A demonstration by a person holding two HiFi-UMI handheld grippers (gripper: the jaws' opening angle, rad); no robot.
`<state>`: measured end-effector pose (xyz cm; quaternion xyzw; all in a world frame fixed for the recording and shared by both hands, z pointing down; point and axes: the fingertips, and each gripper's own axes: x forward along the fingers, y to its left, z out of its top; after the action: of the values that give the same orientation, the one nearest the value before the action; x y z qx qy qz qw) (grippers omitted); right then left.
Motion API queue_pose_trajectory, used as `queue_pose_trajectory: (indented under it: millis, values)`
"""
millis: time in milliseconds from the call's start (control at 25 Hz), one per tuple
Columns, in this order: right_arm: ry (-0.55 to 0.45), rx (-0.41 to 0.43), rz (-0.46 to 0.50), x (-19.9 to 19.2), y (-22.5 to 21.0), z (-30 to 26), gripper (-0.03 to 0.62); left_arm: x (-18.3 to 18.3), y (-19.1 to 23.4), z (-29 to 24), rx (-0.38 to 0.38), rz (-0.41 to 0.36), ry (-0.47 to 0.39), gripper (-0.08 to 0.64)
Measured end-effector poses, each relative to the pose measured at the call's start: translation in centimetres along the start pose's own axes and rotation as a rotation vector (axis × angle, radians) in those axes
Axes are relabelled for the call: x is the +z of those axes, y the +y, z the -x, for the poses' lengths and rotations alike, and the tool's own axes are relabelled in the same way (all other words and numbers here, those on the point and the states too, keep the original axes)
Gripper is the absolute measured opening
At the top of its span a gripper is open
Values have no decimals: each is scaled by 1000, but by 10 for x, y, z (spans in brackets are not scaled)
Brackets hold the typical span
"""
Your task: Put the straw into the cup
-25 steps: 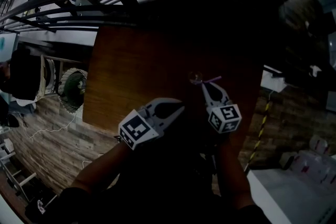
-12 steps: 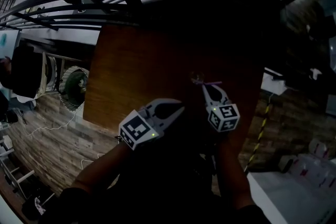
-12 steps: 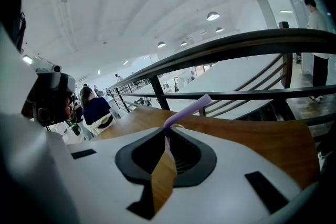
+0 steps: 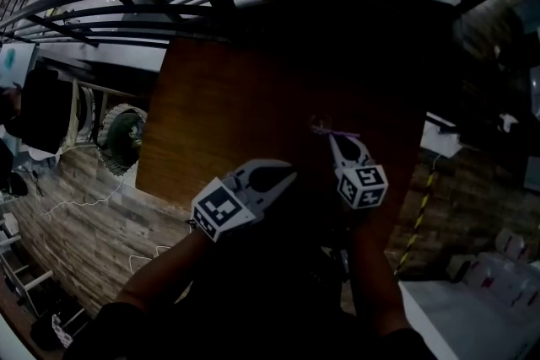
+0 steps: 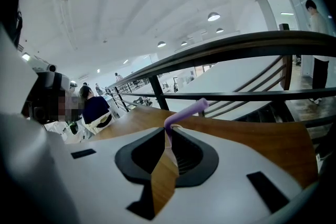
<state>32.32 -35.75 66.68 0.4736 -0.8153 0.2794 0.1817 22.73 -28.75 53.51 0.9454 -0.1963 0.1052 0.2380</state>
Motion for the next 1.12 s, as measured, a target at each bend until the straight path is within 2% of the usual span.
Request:
queue_pose_trajectory:
  millis: [240,520,720,1120]
  values:
    - [8,-33,-18,-6,-1,5,51,1,-5,15,5,8,-16,11]
    - [-9,-66,-21,-9,10,28,54,6,-16,30,-12,-23,-27,11]
    - [-54,-72,-12,1,36,55,54,14,-28,44,-52,-35,-46,11]
    - [-210,-91,33,56,115,115,31,48,-58,84,-149,-147,-93,11]
